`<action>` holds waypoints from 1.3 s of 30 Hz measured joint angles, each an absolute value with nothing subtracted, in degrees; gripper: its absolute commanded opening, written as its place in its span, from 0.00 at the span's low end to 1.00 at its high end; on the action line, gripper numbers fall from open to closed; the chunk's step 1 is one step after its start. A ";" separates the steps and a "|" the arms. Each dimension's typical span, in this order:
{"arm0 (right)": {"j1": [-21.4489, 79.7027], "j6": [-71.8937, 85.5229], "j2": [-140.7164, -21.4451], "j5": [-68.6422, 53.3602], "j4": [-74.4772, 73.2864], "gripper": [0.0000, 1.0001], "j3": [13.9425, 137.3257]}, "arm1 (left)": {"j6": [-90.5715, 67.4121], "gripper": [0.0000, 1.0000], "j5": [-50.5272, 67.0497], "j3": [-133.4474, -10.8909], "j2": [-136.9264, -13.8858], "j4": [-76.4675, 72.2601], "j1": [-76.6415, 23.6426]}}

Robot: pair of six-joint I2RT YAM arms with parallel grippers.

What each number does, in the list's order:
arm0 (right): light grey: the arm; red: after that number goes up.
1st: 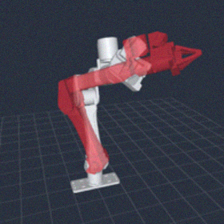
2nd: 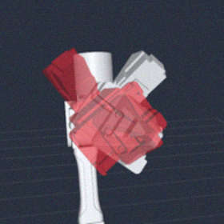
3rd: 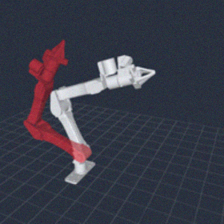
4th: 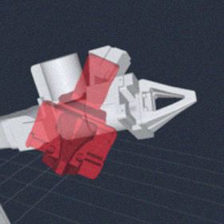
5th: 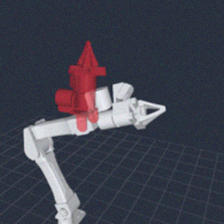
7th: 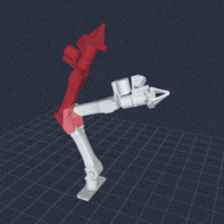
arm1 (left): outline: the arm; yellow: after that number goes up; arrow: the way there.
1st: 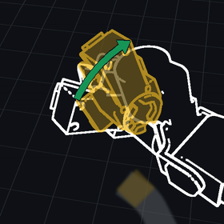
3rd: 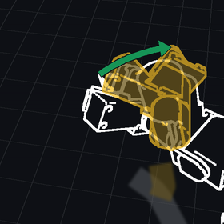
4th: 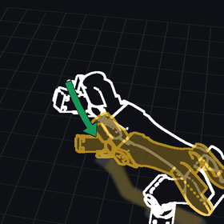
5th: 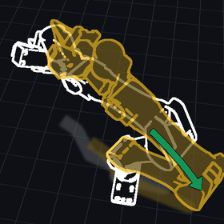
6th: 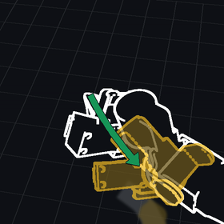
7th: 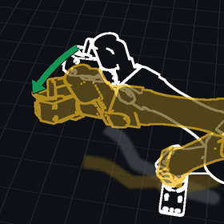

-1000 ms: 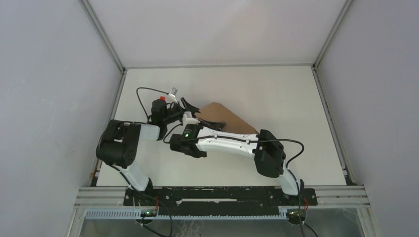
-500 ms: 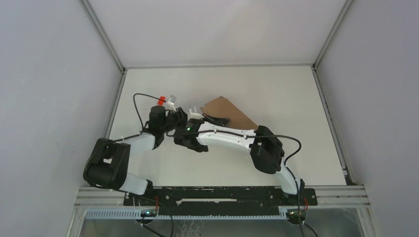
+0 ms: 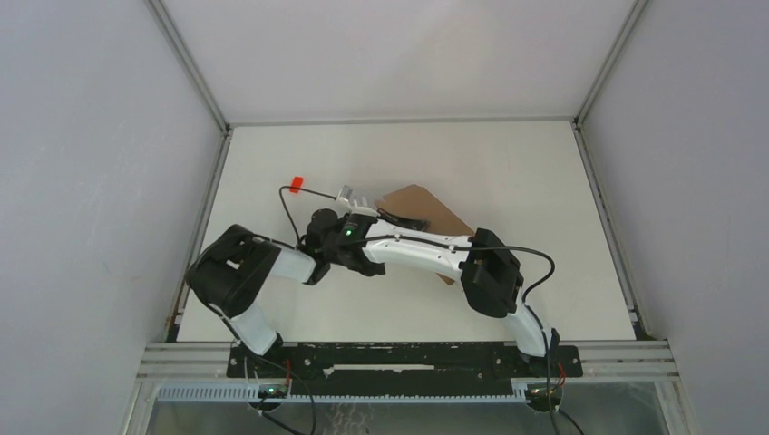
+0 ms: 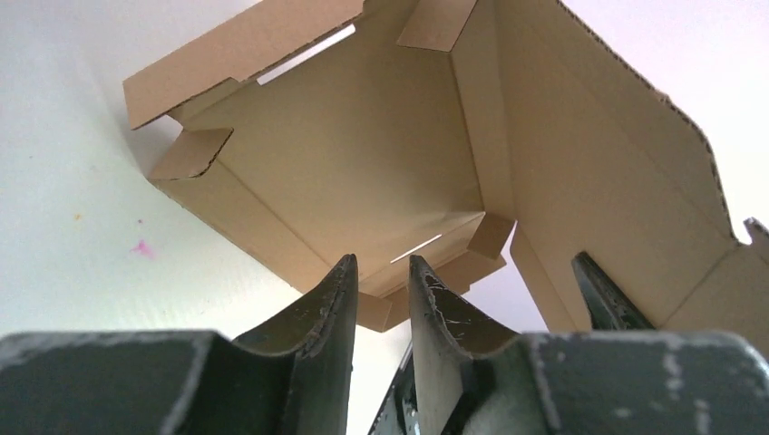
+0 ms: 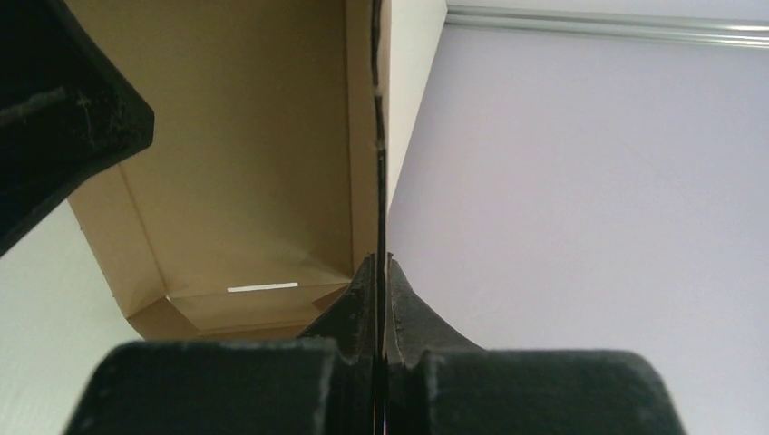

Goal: Fold the paper box
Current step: Fold the paper box at the center of the board.

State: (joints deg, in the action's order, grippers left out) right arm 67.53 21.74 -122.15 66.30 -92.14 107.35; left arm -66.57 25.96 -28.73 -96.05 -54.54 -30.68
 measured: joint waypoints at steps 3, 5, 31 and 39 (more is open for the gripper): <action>67.46 21.56 -122.15 65.69 -93.62 0.00 107.35 | -69.08 0.34 24.05 -28.73 -97.89 -57.78 -31.57; 67.46 21.54 -122.04 65.52 -94.04 0.00 107.35 | -69.76 0.40 23.00 -28.73 -98.15 -58.74 -32.03; 67.99 22.02 -118.80 60.82 -94.37 0.00 109.06 | -75.59 0.56 -4.56 -24.05 -89.69 -60.05 -38.24; 69.65 20.40 -118.37 58.39 -94.32 0.00 106.83 | -76.44 0.63 -13.17 -17.04 -87.90 -61.95 -40.58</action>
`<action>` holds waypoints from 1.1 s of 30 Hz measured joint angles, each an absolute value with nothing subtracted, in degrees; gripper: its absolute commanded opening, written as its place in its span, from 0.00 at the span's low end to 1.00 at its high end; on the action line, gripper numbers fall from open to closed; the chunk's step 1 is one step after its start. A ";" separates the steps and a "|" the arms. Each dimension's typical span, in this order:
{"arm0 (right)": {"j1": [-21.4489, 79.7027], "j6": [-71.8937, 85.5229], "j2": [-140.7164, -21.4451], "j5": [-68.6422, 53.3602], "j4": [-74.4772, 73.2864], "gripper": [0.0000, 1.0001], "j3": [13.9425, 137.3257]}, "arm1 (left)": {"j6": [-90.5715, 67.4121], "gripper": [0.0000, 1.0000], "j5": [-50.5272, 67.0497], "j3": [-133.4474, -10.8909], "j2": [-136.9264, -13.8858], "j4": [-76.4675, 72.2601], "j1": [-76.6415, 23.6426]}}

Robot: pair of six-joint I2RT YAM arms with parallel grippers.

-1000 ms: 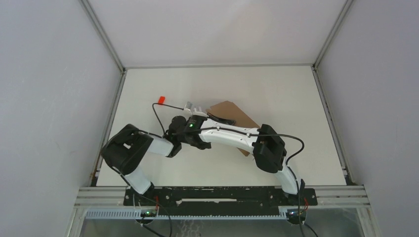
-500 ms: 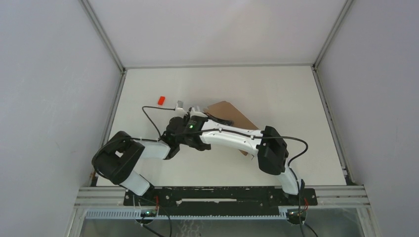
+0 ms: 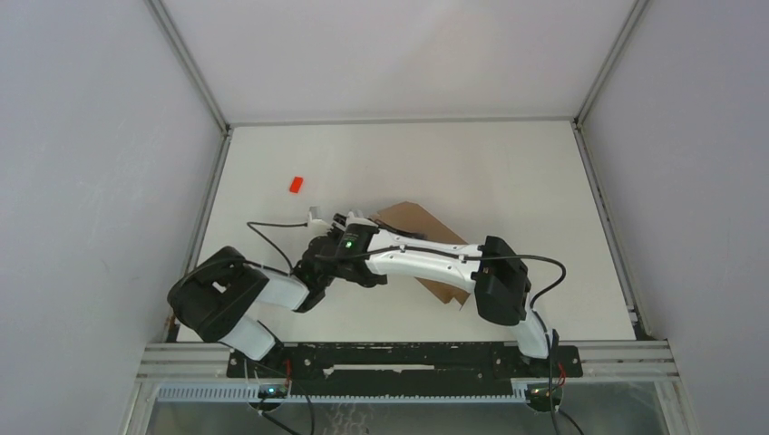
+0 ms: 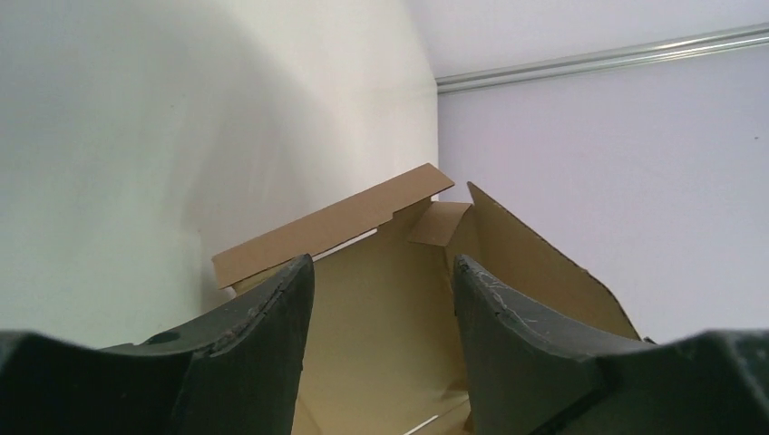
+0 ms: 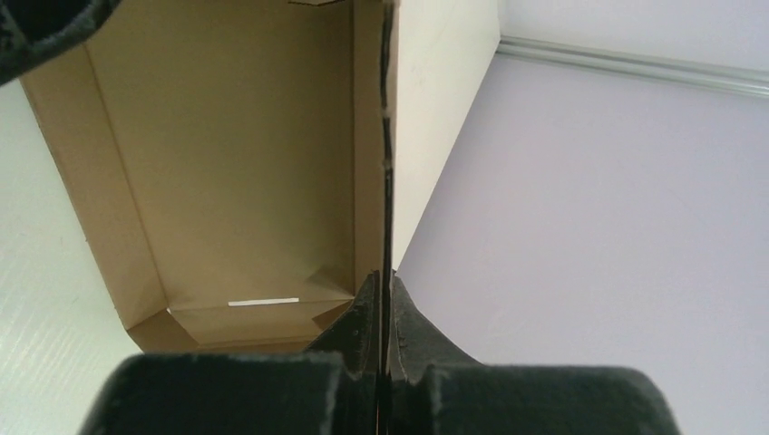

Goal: Fold the paper box
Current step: Fold the paper box at the center of the board.

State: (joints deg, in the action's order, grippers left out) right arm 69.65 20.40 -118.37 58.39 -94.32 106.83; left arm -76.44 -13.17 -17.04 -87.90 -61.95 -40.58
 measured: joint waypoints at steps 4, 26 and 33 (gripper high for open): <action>69.67 19.75 -118.37 58.33 -94.21 0.00 106.43 | -75.88 0.64 -12.03 -15.62 -87.57 -61.67 -40.40; 57.87 24.18 -114.67 61.17 -87.72 0.00 110.89 | -61.19 0.42 6.24 -29.80 -79.18 -39.66 -36.82; 58.70 24.23 -116.18 61.34 -89.45 0.00 113.97 | -67.85 0.38 6.26 -30.15 -96.33 -50.06 -47.68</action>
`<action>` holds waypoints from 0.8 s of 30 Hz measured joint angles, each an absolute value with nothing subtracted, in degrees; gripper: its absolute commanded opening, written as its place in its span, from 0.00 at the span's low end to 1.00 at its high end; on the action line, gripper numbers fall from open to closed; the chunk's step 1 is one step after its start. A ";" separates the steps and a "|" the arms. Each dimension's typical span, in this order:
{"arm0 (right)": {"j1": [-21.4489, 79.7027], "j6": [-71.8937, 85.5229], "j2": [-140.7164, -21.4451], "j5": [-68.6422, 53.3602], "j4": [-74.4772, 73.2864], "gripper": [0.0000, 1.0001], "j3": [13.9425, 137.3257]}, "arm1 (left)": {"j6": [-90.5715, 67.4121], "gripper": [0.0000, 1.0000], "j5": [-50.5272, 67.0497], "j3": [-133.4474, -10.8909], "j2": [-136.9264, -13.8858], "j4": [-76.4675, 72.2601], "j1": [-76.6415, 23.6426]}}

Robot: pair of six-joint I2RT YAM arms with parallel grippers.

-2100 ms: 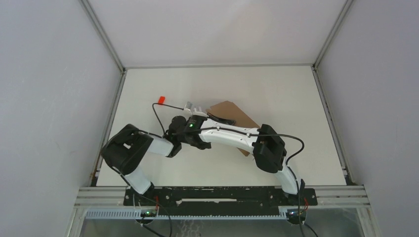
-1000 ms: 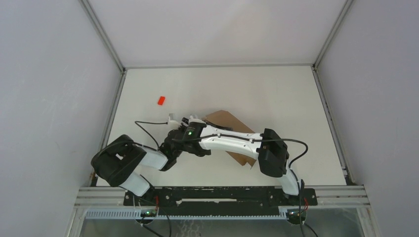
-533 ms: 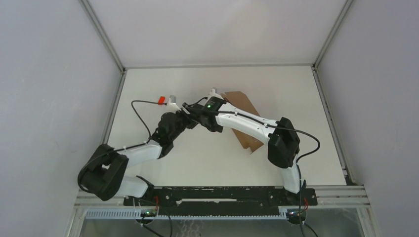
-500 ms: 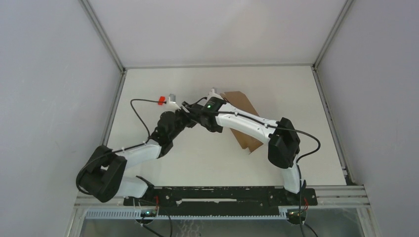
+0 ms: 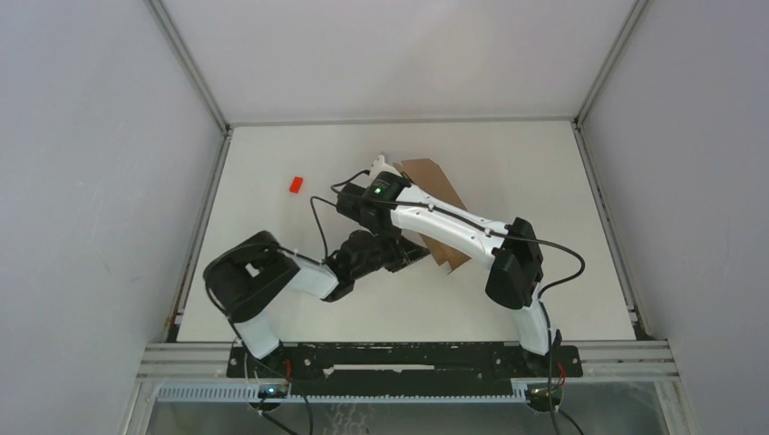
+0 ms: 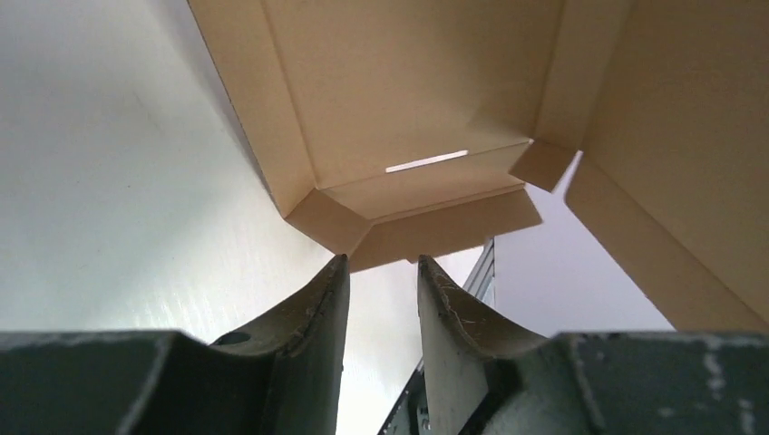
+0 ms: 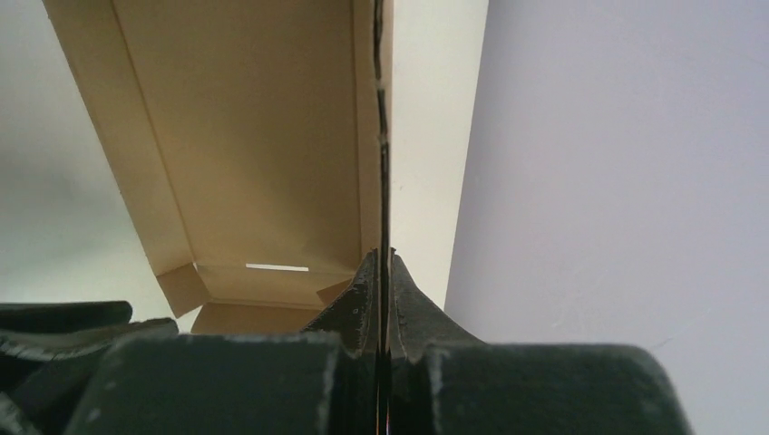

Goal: Fold the paper box
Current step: Fold the paper box at the center of the board.

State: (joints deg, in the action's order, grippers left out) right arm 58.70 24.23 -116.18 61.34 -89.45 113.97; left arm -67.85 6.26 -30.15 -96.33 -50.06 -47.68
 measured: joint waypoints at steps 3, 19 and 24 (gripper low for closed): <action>59.22 24.40 -116.62 61.12 -90.11 0.00 113.97 | -70.37 0.38 6.22 -30.85 -101.65 -54.78 -48.71; 61.28 24.86 -116.68 59.11 -90.63 0.00 111.31 | -75.22 0.21 5.19 -36.21 -112.77 -72.14 -47.44; 61.28 24.86 -116.66 58.57 -90.72 0.00 111.31 | -75.59 0.20 4.78 -36.18 -113.40 -73.12 -47.44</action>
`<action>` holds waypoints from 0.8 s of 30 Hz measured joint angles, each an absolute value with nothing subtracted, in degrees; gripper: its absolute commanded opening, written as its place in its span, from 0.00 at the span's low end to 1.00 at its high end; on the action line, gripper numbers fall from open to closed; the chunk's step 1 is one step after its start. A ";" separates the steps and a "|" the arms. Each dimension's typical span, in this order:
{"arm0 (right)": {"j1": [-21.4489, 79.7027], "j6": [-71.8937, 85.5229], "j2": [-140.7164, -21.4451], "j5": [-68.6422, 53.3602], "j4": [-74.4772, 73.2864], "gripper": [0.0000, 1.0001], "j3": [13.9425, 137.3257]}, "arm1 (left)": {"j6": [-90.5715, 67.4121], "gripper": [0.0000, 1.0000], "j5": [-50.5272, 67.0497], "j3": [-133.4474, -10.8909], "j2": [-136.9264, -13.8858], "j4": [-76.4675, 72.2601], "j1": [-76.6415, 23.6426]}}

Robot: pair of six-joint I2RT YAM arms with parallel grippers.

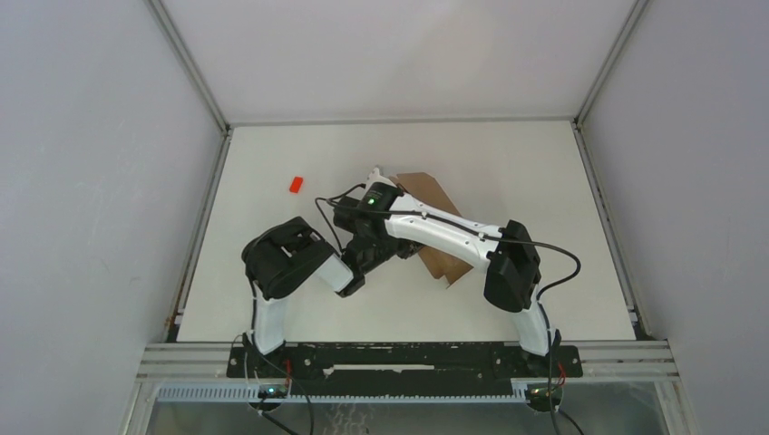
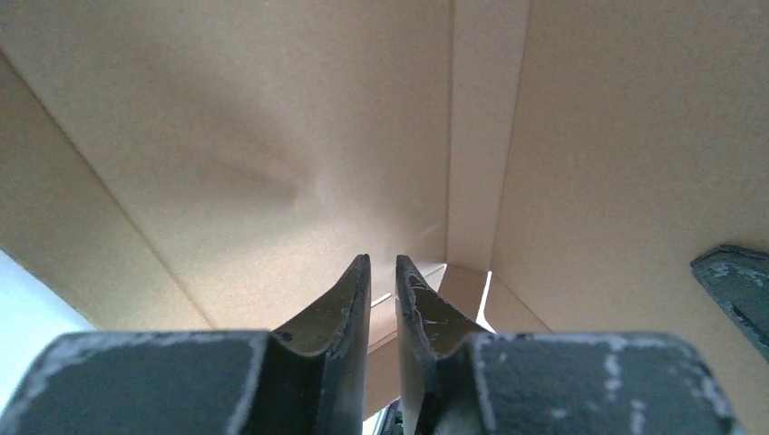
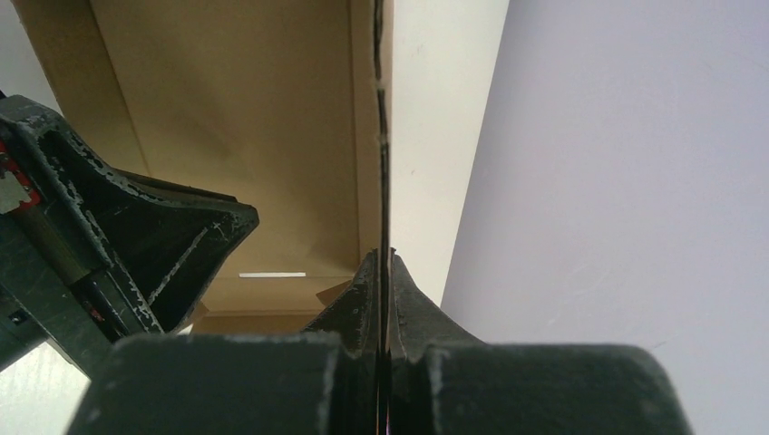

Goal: Fold the paper box
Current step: Fold the paper box at the center of the board.

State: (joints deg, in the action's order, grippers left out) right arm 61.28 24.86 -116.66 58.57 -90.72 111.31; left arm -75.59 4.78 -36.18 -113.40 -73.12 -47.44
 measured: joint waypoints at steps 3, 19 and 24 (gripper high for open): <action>61.28 24.86 -116.68 58.57 -90.96 0.00 111.31 | -75.72 0.20 4.62 -35.97 -114.06 -73.43 -47.44; 61.32 24.86 -116.68 58.72 -91.26 0.00 110.61 | -78.59 0.19 3.62 -31.07 -115.81 -74.98 -45.17; 61.69 24.82 -116.68 58.83 -91.29 0.00 110.61 | -79.55 0.19 3.70 -31.64 -117.21 -73.76 -44.58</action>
State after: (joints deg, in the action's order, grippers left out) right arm 61.69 24.82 -116.68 58.83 -91.29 110.61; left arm -79.55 3.70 -31.64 -117.21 -73.76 -44.58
